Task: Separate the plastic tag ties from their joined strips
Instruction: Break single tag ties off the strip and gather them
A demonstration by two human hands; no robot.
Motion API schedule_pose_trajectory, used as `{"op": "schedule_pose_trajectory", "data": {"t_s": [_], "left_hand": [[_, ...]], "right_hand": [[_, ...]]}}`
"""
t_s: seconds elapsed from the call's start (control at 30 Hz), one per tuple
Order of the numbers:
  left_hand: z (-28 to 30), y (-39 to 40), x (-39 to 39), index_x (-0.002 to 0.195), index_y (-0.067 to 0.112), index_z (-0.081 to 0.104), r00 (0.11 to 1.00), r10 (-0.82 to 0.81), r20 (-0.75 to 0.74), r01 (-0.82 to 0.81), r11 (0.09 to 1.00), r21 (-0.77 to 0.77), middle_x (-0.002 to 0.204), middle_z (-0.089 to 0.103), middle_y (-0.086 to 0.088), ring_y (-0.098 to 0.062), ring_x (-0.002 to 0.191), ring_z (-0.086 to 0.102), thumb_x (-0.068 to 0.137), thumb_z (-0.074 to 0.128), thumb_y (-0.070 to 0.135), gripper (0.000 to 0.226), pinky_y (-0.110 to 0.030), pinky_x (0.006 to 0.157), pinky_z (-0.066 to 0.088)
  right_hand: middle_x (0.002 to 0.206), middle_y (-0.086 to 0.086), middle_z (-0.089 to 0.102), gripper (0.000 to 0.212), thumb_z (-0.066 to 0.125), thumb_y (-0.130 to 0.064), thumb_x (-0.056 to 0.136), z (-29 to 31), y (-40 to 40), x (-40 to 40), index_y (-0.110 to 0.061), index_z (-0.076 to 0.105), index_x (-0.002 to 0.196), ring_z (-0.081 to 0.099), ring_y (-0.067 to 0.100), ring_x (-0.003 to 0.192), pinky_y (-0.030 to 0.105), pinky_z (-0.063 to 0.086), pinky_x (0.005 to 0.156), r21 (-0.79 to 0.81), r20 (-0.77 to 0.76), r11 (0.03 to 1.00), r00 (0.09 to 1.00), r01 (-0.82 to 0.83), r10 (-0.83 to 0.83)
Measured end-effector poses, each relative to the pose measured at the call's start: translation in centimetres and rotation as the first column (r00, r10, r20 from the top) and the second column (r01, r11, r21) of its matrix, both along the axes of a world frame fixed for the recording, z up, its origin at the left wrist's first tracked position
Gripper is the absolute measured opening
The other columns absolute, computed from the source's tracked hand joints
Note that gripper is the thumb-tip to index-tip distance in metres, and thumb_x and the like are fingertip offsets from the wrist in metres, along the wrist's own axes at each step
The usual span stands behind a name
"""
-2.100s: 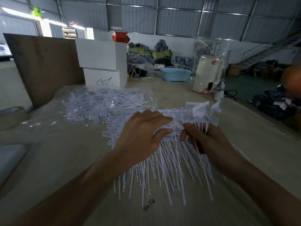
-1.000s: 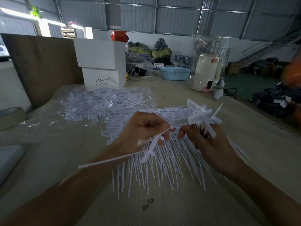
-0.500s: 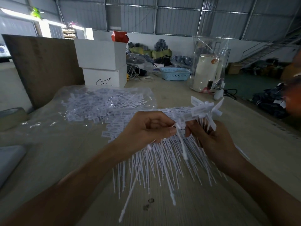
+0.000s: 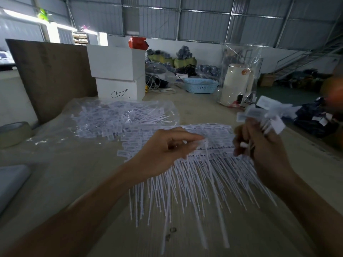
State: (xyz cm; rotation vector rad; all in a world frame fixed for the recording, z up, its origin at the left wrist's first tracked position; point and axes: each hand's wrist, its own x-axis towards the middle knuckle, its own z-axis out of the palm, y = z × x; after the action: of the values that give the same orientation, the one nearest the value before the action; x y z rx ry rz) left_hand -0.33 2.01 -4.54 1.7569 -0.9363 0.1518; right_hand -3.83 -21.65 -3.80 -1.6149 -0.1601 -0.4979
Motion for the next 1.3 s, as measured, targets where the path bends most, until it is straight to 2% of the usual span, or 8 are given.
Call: {"op": "schedule_pose_trajectory", "data": {"t_s": [0.07,0.23,0.4,0.6,0.83,0.93,1.07,1.3], "left_hand": [[0.0,0.1,0.1,0.126,0.012,0.065,1.0,-0.015,-0.004,0.015,1.0,0.002,0.106,0.068,-0.007,-0.018,0.082,0.067,0.093,0.061,0.004,0.034,-0.025,0.075,0.054],[-0.2,-0.2,-0.3,0.114,0.022,0.07,1.0,0.008,-0.019,-0.007,0.999,0.039,0.088,0.073,0.007,-0.012,0.075,0.072,0.087,0.071,0.002,0.033,-0.026,0.069,0.055],[-0.1,-0.5,-0.4,0.102,0.018,0.068,0.997,0.078,0.002,-0.078,0.997,-0.014,0.094,0.073,0.003,-0.012,0.08,0.072,0.079,0.081,0.01,0.027,-0.026,0.077,0.058],[-0.2,-0.7,-0.6,0.105,0.021,0.071,0.936,0.23,0.265,-0.259,0.963,0.077,0.097,0.072,0.014,0.001,0.089,0.067,0.083,0.079,0.02,0.023,-0.015,0.079,0.052],[-0.4,-0.4,-0.4,0.12,0.021,0.068,0.867,0.188,0.461,-0.299,0.937,0.179,0.113,0.07,0.01,0.001,0.102,0.058,0.087,0.073,0.03,0.034,0.0,0.088,0.034],[-0.8,-0.3,-0.3,0.132,0.027,0.061,0.857,0.204,0.473,-0.343,0.911,0.229,0.123,0.065,0.011,-0.003,0.112,0.055,0.09,0.069,0.035,0.043,-0.012,0.097,0.037],[-0.9,-0.6,-0.2,0.118,0.022,0.069,0.782,0.252,0.57,-0.447,0.864,0.231,0.115,0.069,0.008,-0.014,0.105,0.061,0.09,0.067,0.037,0.032,-0.039,0.092,0.048],[-1.0,-0.6,-0.4,0.112,0.015,0.073,0.783,0.253,0.569,-0.407,0.899,0.16,0.1,0.074,0.003,-0.018,0.09,0.065,0.095,0.057,0.03,0.028,-0.042,0.077,0.053]], "right_hand": [[0.063,0.006,0.056,0.04,0.043,-0.046,0.095,-0.3,0.9,-0.5,-0.016,0.057,0.073,0.051,0.018,0.05,0.023,0.046,0.045,-0.082,-0.009,0.992,0.995,-0.1,0.1],[0.051,-0.006,0.041,0.045,0.044,-0.051,0.094,-0.7,2.4,-1.0,-0.017,0.059,0.068,0.032,0.008,0.043,0.024,0.027,0.044,-0.269,-0.147,0.943,0.976,-0.198,0.163],[0.051,0.0,0.034,0.048,0.054,-0.055,0.085,-0.8,2.7,-1.2,-0.013,0.048,0.064,0.027,0.011,0.043,0.022,0.026,0.043,-0.182,-0.207,0.945,0.95,-0.274,0.235],[0.052,0.005,0.038,0.037,0.06,-0.054,0.084,-0.9,2.6,-1.2,-0.025,0.061,0.061,0.031,0.016,0.045,0.027,0.027,0.045,-0.293,-0.153,0.917,0.96,-0.271,0.235],[0.052,-0.002,0.034,0.032,0.059,-0.033,0.094,-1.1,2.6,-1.0,-0.027,0.061,0.063,0.027,0.012,0.043,0.022,0.027,0.042,-0.043,-0.192,0.939,0.925,-0.34,0.327],[0.052,-0.005,0.035,0.034,0.059,-0.03,0.095,-1.0,2.6,-0.9,-0.027,0.064,0.062,0.028,0.011,0.044,0.021,0.029,0.042,0.059,-0.224,0.944,0.918,-0.323,0.328],[0.053,-0.004,0.033,0.032,0.059,-0.035,0.095,-1.4,2.7,-0.8,-0.027,0.062,0.064,0.026,0.012,0.044,0.022,0.027,0.043,0.019,-0.213,0.935,0.912,-0.354,0.349],[0.05,-0.003,0.035,0.033,0.059,-0.046,0.091,-1.8,2.5,-0.7,-0.016,0.067,0.082,0.028,0.012,0.041,0.02,0.029,0.042,-0.091,-0.134,0.931,0.931,-0.354,0.341]]}}
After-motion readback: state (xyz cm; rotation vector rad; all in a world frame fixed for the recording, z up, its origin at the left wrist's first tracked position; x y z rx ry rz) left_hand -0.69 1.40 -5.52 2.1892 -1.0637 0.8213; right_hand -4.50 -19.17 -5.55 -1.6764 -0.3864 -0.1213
